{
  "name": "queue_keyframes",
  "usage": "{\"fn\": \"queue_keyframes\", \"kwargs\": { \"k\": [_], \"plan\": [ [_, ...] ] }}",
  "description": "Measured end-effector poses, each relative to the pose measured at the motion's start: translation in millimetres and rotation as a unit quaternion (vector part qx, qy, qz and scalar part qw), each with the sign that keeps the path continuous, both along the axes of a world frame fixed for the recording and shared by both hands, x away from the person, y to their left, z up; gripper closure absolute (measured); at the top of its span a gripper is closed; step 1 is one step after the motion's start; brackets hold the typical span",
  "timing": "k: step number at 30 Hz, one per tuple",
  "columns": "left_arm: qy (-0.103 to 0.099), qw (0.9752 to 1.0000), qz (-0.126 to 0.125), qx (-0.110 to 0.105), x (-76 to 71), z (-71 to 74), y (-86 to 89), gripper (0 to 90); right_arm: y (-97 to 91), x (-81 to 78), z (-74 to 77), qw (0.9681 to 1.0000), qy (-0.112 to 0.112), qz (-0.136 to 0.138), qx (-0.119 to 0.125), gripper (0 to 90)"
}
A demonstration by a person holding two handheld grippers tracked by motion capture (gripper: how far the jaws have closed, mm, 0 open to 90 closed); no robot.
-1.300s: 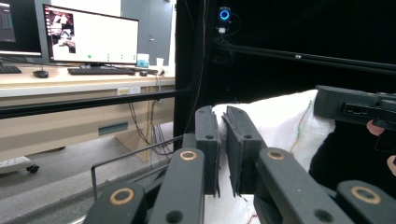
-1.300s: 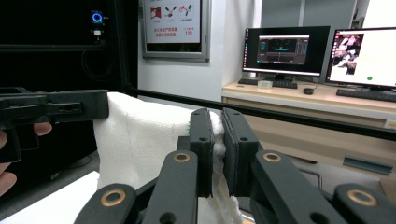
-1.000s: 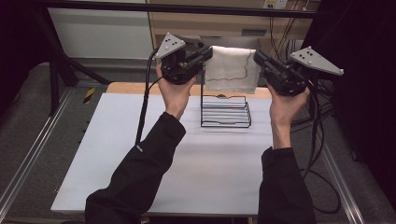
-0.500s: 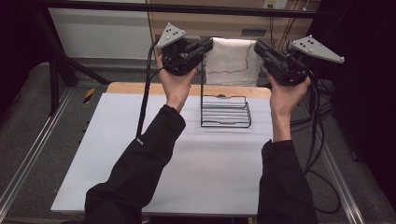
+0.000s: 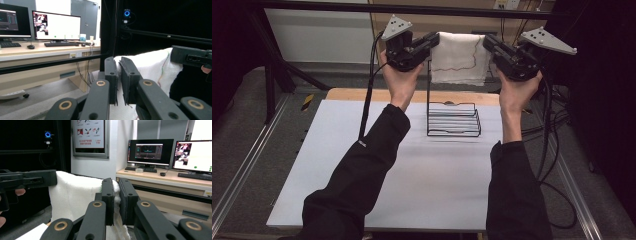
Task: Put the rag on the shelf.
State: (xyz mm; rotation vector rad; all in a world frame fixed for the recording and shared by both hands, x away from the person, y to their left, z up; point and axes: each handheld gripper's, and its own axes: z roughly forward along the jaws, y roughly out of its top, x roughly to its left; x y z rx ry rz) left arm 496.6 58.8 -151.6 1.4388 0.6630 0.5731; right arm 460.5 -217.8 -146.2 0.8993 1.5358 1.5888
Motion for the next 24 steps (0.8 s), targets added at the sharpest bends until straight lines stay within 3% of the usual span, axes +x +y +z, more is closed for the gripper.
{"fn": "queue_keyframes", "kwargs": {
  "k": [9, 15, 24],
  "plan": [
    [0.0, 0.9999, 0.011, 0.01, 9.7, 4.2, -3.6, 83.8, -3.2, 15.2, 1.3, 1.0, 0.005, 0.002, 0.006, 83.5],
    [0.009, 0.9999, 0.011, 0.003, 19.4, 1.8, -3.2, 83.8, -2.0, 26.5, 1.8, 0.9999, 0.01, -0.001, -0.001, 83.5],
    [0.009, 0.9997, 0.017, 0.011, 30.9, -5.0, -3.1, 83.9, -0.4, 40.1, -2.1, 0.9998, 0.02, -0.002, -0.002, 83.5]
  ]
}}
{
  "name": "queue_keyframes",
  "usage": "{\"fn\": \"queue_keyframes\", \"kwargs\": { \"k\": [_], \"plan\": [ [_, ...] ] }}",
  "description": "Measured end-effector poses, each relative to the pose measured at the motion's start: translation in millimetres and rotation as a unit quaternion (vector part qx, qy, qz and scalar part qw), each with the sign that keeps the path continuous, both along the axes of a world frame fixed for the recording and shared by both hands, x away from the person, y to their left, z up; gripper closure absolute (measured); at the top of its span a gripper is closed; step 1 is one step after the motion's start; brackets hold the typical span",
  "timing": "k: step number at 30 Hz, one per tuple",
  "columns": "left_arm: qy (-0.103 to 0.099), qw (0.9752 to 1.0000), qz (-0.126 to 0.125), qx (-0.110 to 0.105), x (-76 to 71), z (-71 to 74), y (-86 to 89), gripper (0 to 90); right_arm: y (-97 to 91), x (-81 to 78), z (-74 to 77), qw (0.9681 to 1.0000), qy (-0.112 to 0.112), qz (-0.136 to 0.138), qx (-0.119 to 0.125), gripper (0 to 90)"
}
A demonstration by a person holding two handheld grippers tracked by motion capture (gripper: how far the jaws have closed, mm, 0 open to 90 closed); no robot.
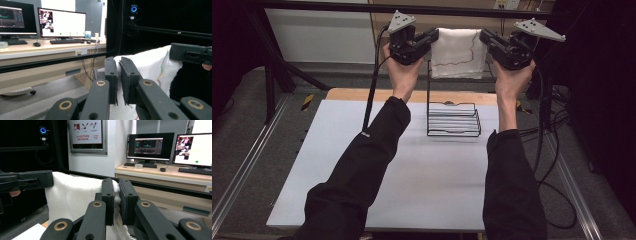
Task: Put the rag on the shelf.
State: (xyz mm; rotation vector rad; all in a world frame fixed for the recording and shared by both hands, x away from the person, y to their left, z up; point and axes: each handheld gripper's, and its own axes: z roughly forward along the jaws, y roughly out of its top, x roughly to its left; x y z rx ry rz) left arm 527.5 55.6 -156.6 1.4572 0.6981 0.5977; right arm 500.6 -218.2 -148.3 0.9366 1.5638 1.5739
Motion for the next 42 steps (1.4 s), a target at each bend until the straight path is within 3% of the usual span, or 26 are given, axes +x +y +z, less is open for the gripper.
{"fn": "queue_keyframes", "kwargs": {
  "k": [6, 25, 42],
  "plan": [
    [0.009, 1.0, 0.001, -0.001, 6.4, -4.5, -0.8, 83.9, 1.3, 6.3, -5.5, 1.0, 0.008, -0.002, -0.001, 83.5],
    [0.03, 0.9988, -0.006, 0.038, 14.5, -27.1, -20.4, 83.8, -15.8, 13.3, -32.4, 0.9992, 0.036, -0.015, -0.003, 83.5],
    [0.046, 0.9975, -0.022, 0.05, 9.4, -52.8, -14.8, 83.7, -14.4, 5.8, -55.4, 0.9984, 0.052, -0.01, -0.019, 83.5]
  ]
}}
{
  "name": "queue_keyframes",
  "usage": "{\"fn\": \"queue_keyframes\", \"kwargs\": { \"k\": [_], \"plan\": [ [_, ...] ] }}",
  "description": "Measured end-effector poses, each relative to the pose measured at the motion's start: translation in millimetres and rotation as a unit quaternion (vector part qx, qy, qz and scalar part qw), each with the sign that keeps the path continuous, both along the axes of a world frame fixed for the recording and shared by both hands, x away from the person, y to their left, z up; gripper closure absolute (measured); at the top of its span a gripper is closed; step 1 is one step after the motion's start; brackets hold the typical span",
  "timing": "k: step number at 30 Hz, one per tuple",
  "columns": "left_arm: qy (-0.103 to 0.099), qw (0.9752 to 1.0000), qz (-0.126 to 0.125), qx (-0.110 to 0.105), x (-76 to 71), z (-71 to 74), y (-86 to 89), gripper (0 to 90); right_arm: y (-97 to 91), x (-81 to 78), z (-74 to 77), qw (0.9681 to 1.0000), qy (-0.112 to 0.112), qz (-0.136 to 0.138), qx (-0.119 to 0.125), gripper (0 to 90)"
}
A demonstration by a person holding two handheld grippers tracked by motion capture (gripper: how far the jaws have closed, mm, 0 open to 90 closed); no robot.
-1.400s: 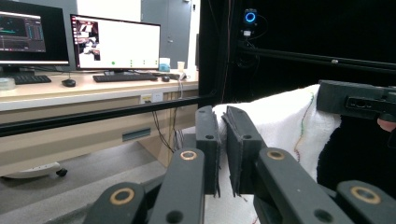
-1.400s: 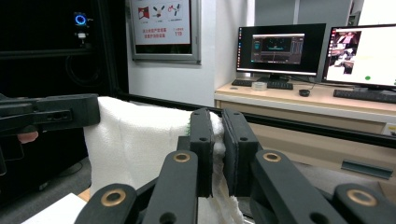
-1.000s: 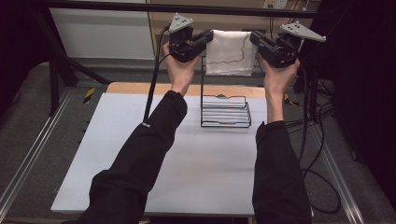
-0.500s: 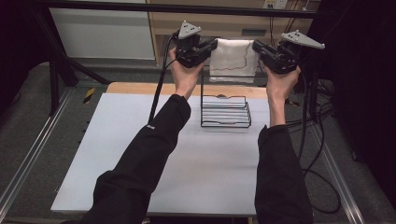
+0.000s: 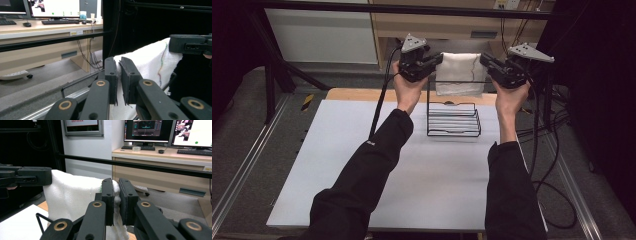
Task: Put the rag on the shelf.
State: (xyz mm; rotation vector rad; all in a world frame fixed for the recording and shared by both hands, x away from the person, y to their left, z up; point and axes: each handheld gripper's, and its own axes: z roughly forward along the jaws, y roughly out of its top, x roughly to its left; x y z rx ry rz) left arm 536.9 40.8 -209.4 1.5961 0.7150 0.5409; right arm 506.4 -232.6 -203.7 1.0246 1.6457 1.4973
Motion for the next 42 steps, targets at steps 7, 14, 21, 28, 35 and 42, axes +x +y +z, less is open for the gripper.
{"fn": "queue_keyframes", "kwargs": {
  "k": [7, 14, 21, 28, 35, 42],
  "plan": [
    [-0.007, 0.9999, -0.009, 0.0, -7.3, -1.1, 2.7, 83.7, -0.7, -6.4, -2.7, 1.0, -0.005, 0.005, 0.004, 83.4],
    [-0.008, 0.9998, -0.018, -0.002, -14.5, -3.7, 5.4, 83.6, 0.0, -14.1, -3.6, 0.9999, -0.008, 0.008, 0.0, 83.3],
    [-0.003, 0.9996, -0.027, 0.006, -21.1, -10.0, 6.6, 83.4, -1.3, -22.8, -10.2, 0.9999, -0.005, 0.014, 0.001, 83.1],
    [0.006, 0.9992, -0.037, 0.012, -30.2, -19.4, 4.9, 83.1, -4.3, -32.7, -19.5, 0.9998, 0.004, 0.018, -0.003, 83.0],
    [0.008, 0.9987, -0.045, 0.022, -40.2, -28.3, 5.7, 82.5, -6.0, -43.5, -28.8, 0.9996, 0.01, 0.026, -0.01, 82.7],
    [0.019, 0.9981, -0.051, 0.03, -43.3, -37.4, 6.5, 81.8, -6.7, -48.1, -41.6, 0.9992, 0.019, 0.033, -0.015, 82.5]
  ]
}}
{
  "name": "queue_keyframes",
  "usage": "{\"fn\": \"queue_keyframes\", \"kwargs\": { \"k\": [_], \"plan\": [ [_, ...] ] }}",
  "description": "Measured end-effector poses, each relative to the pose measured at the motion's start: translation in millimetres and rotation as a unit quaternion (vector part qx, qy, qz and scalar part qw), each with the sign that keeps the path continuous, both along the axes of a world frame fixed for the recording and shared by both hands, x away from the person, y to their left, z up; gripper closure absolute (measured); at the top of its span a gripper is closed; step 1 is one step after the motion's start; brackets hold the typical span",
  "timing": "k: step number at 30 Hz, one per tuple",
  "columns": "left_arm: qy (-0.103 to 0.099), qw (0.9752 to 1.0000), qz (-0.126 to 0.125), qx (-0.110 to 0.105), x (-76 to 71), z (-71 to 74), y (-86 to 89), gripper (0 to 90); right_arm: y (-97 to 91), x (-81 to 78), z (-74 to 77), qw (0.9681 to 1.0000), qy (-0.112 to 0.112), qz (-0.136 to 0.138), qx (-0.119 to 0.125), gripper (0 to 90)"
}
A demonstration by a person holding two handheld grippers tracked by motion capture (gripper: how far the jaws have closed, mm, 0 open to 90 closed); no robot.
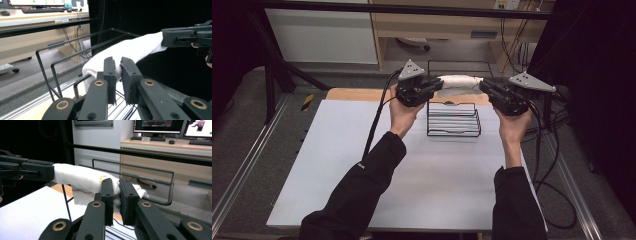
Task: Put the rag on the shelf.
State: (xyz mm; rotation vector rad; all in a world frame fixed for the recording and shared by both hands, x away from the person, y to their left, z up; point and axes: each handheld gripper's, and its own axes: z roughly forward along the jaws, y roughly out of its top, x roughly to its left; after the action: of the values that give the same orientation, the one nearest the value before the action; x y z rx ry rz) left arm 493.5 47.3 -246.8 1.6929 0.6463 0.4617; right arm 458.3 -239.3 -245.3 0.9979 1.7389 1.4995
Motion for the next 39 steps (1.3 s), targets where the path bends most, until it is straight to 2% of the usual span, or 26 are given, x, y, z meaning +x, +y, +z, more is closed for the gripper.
{"fn": "queue_keyframes", "kwargs": {
  "k": [7, 13, 15, 19, 21, 24, 27, 32, 34, 39],
  "plan": [
    [0.003, 0.9998, -0.003, 0.02, -3.2, -9.3, 0.1, 80.6, -0.9, -1.3, -12.2, 1.0, 0.007, 0.005, -0.001, 82.4],
    [0.011, 0.9997, -0.005, 0.021, -4.8, -11.9, 2.1, 77.9, -0.3, 0.0, -17.6, 0.9999, 0.012, 0.005, -0.004, 82.3],
    [0.014, 0.9998, -0.005, 0.016, -7.8, -7.0, 4.5, 75.0, -0.4, 0.0, -17.7, 0.9999, 0.012, 0.005, -0.004, 82.3],
    [0.003, 0.9999, 0.004, 0.013, -12.5, 10.2, 9.1, 72.5, -1.0, -0.1, -17.9, 0.9999, 0.011, 0.005, -0.005, 82.3],
    [0.006, 0.9999, 0.006, 0.008, -11.4, 18.3, 8.8, 72.8, -1.0, 0.0, -18.3, 0.9999, 0.011, 0.005, -0.004, 82.3],
    [0.009, 0.9999, 0.009, 0.011, -7.9, 26.2, 2.3, 77.1, -0.6, 0.4, -18.7, 0.9999, 0.01, 0.004, -0.006, 82.3],
    [0.025, 0.9994, 0.011, 0.02, -2.0, 28.3, -7.6, 83.3, -0.9, 0.4, -19.3, 0.9999, 0.009, 0.005, -0.007, 82.2],
    [0.048, 0.9983, 0.003, 0.033, 2.0, 22.3, -19.2, 87.9, -1.4, 0.1, -20.4, 0.9999, 0.009, 0.006, -0.006, 82.2],
    [0.052, 0.9978, -0.001, 0.04, 1.9, 17.1, -20.4, 88.6, -1.6, 0.0, -20.2, 0.9999, 0.009, 0.007, -0.006, 82.1],
    [0.061, 0.9973, -0.007, 0.04, 3.4, 5.1, -18.9, 89.1, -0.9, -0.4, -20.0, 0.9999, 0.008, 0.007, -0.012, 81.3]
  ]
}}
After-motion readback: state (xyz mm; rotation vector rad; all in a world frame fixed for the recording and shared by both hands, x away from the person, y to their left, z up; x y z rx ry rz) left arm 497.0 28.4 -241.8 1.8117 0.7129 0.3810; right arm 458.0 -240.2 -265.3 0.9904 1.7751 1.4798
